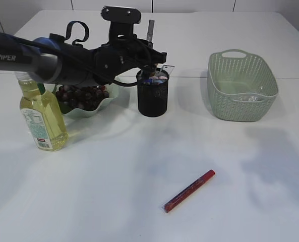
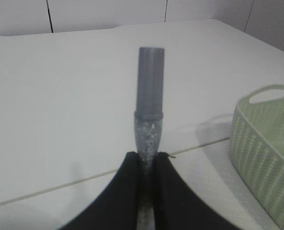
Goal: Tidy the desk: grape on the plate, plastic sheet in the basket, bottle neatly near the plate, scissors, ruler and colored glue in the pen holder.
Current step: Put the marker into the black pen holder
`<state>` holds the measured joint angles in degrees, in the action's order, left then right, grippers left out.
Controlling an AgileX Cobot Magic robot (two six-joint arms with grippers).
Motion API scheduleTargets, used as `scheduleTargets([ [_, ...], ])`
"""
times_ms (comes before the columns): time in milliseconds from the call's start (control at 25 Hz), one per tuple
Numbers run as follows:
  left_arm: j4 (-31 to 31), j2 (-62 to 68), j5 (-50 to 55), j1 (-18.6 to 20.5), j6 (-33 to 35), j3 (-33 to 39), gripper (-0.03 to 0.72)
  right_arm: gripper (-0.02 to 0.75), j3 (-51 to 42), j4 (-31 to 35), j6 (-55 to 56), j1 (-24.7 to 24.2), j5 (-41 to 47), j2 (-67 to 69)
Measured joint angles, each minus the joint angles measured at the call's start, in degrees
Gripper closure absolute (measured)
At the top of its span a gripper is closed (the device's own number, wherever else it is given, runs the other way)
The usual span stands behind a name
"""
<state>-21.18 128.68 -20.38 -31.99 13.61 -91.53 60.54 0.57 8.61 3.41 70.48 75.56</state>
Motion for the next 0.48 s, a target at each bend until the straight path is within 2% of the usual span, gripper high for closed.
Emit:
scheduleTargets([
  [480,0.8,0.9,0.1,-0.8,-0.6,-0.9,0.658,0.313,0.0,-0.1,0.0,0.0,0.0,0.0],
])
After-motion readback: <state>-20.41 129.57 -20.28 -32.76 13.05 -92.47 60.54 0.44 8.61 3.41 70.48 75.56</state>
